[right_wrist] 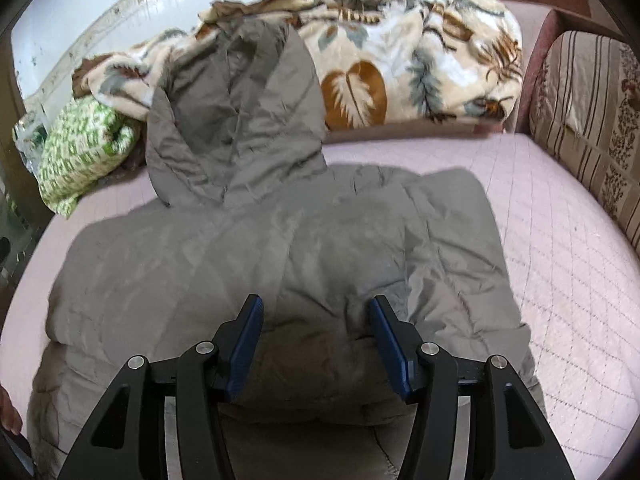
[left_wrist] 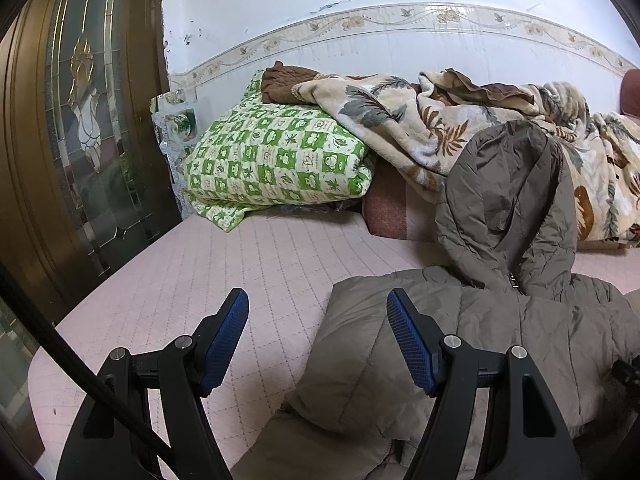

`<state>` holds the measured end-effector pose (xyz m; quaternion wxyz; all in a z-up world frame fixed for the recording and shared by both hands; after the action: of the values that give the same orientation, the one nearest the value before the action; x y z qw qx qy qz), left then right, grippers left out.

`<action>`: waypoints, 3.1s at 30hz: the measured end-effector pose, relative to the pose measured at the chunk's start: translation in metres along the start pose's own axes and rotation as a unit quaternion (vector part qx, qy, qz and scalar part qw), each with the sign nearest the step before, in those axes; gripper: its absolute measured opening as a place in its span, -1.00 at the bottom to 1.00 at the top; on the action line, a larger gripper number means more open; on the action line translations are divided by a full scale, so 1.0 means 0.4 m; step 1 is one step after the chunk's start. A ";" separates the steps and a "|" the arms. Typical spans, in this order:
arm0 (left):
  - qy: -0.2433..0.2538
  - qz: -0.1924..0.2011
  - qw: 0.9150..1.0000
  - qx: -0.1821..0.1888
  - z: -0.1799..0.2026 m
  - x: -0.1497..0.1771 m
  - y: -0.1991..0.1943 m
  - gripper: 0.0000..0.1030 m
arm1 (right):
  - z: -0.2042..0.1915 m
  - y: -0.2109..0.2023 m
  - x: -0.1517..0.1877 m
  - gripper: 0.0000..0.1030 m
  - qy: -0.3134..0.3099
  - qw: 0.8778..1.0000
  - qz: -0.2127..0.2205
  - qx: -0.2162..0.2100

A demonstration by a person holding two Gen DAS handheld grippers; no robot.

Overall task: Fold large clothes
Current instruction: 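Lift both grippers away from the jacket, then reach the right gripper to the jacket hood and grasp it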

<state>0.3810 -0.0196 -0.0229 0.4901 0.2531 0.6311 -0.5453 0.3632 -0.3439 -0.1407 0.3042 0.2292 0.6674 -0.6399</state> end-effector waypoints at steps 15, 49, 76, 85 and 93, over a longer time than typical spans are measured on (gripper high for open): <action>-0.006 -0.007 1.000 0.012 0.006 0.004 -0.008 0.38 | -0.002 -0.044 -0.009 0.34 -0.003 1.000 0.015 -0.006; -0.072 -0.051 0.992 0.085 -0.080 -0.066 -0.028 0.38 | -0.196 -0.417 -0.226 0.34 -0.063 0.993 0.079 -0.062; 0.057 -0.198 0.963 0.172 0.121 0.184 0.115 0.43 | 0.034 0.047 -0.715 0.35 -0.042 0.999 0.019 -0.004; 0.044 -0.196 0.961 0.192 0.147 0.171 0.155 0.43 | 0.098 0.288 -0.786 0.36 -0.020 0.999 0.015 -0.031; 0.036 -0.188 0.964 0.187 0.139 0.165 0.155 0.43 | 0.066 0.301 -0.777 -0.83 -0.079 0.996 0.040 0.015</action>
<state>0.4273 -0.0687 -0.1050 0.2998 0.2370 0.5712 -0.7264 0.6705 -0.3350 -0.0092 0.3784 0.2091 0.6214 -0.6535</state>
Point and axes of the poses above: each gripper's, at about its wrist camera, not at the fingertips, and y roughly the way its jaws point, z to its right, x to its underside, the point moved 8 cm from there along y, roughly the way its jaws point, and after that the axes turned 15 degrees about -y, right-handed, at the moved point
